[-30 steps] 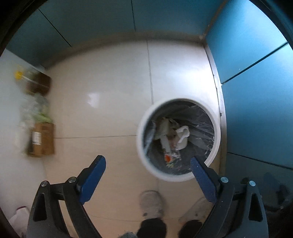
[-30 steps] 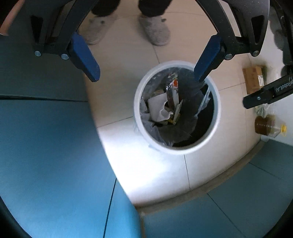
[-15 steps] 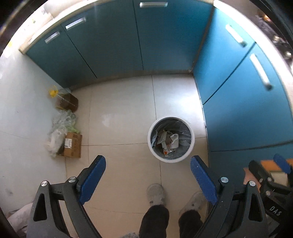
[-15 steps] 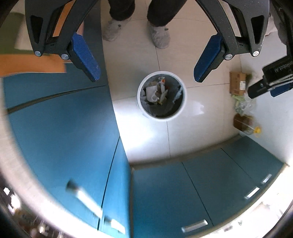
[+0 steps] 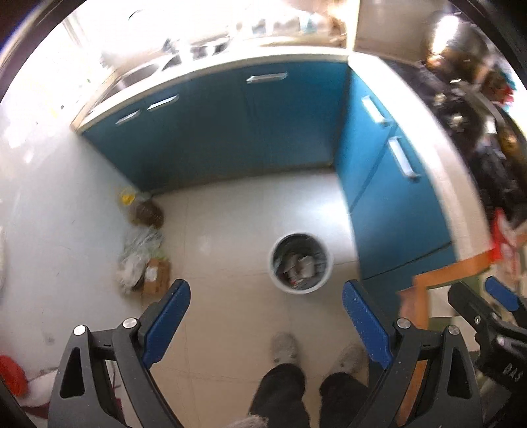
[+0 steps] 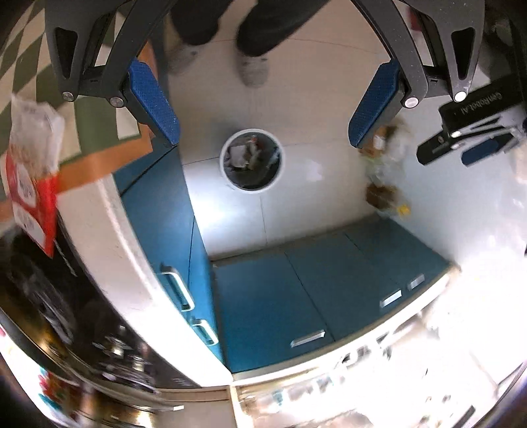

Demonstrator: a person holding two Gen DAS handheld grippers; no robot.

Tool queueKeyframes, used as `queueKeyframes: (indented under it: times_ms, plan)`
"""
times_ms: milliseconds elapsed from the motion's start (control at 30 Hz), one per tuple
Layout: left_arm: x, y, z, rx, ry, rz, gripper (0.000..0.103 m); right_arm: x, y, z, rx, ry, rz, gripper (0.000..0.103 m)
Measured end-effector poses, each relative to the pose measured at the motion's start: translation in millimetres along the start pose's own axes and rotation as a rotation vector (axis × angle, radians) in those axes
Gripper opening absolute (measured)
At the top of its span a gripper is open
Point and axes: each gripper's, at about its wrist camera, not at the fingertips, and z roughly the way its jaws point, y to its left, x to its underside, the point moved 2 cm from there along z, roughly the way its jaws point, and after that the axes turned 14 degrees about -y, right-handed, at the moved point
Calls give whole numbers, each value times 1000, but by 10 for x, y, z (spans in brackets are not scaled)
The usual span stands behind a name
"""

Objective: Collect trash
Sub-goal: 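Raise both tools back up toward the counter, then grasp the red sugar bag with the left tool while the right tool grasps the white box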

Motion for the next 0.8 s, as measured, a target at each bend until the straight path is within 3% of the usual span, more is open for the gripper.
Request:
queueKeyframes:
  times_ms: [167,300,367,500,633,667,733,767,800]
  plan:
    - [-165,-905,-67,169,-2,84,94,-111,-920,-509,62,-70,216,103]
    - [-130,-2020,168,350,102,178,94,3,-1922,-1028,207,-126,377,103]
    - [-34,-2585,356,390,163,232,94,162,-2424,-1273,289,-145,456,103]
    - [203,-3562,760,399,257,360,94,520,-3438,-1733,458,-189,613,103]
    - [409,-4120,942,383,297,432,93,775,-4238,-2098,573,-207,712,103]
    - [429,-4237,952,373,285,441,90,800,-4377,-2143,595,-210,722,103]
    - [440,-4359,906,376,254,441,66,857,-4657,-2254,629,-218,739,103]
    - [449,-4441,872,346,226,460,66,878,-4763,-2292,643,-217,739,103]
    - [461,-4520,840,339,206,475,57,882,-4892,-2325,662,-216,737,103]
